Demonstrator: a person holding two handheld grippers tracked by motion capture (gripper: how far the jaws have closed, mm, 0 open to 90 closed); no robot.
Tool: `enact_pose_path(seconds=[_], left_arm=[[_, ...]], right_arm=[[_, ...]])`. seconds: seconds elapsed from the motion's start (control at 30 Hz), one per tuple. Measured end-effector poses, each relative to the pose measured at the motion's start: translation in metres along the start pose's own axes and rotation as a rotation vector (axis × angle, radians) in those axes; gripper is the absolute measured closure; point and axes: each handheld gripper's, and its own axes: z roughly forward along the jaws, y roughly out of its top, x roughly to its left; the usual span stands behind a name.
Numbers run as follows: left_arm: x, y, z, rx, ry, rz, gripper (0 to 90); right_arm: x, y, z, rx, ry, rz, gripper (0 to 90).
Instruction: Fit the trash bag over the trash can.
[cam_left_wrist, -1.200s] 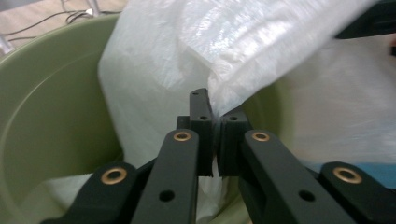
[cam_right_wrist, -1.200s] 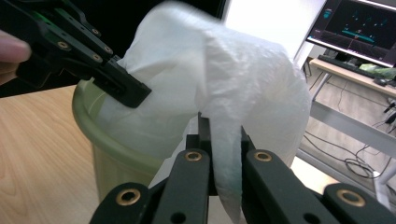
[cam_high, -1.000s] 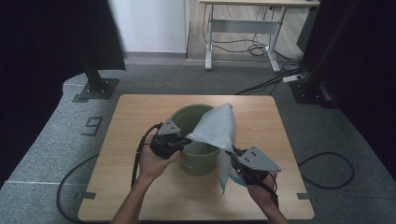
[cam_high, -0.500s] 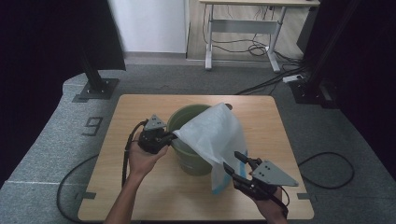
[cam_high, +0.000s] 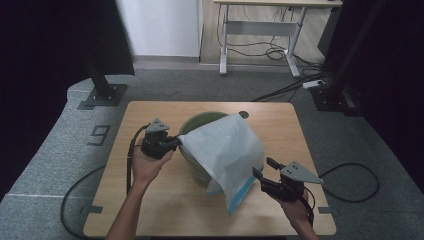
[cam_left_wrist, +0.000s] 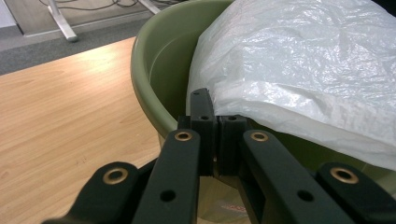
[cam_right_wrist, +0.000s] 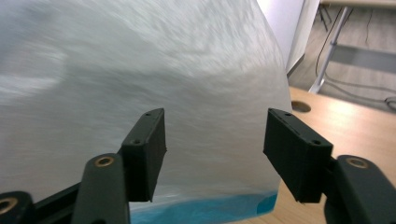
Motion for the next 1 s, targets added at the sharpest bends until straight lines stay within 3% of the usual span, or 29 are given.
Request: enact_pose_path(seconds=[0.13, 0.17, 0.2, 0.23, 0.27, 0.43, 0.67, 0.83, 1.0], left_arm=[[-0.002, -0.001, -0.001, 0.000, 0.000, 0.010, 85.6], [-0.005, -0.001, -0.001, -0.002, -0.003, 0.015, 85.6], [-0.005, -0.001, -0.001, -0.002, -0.003, 0.015, 85.6], [-0.007, -0.001, 0.000, -0.004, -0.005, 0.018, 85.6], [-0.007, -0.001, 0.000, -0.004, -0.005, 0.018, 85.6], [-0.011, -0.001, 0.000, -0.008, -0.004, 0.023, 85.6], [-0.011, 0.000, -0.001, -0.006, 0.007, 0.025, 85.7], [-0.012, 0.000, 0.000, -0.003, 0.016, 0.021, 85.9], [-0.014, 0.000, 0.001, -0.001, 0.014, 0.020, 85.9]], right_arm=[[0.001, -0.002, 0.003, -0.009, 0.021, 0.027, 34.0], [0.010, 0.000, 0.002, -0.023, 0.042, 0.006, 32.5], [0.010, 0.000, 0.002, -0.023, 0.042, 0.006, 32.5], [0.022, 0.004, -0.001, -0.034, 0.072, -0.011, 31.5], [0.022, 0.004, -0.001, -0.034, 0.072, -0.011, 31.5], [0.056, 0.005, -0.003, -0.041, 0.144, -0.037, 29.2], [0.072, 0.000, -0.008, -0.048, 0.202, -0.022, 27.9], [0.086, -0.001, -0.013, -0.039, 0.207, -0.042, 27.2], [0.090, -0.010, -0.003, 0.006, 0.200, -0.044, 28.7]])
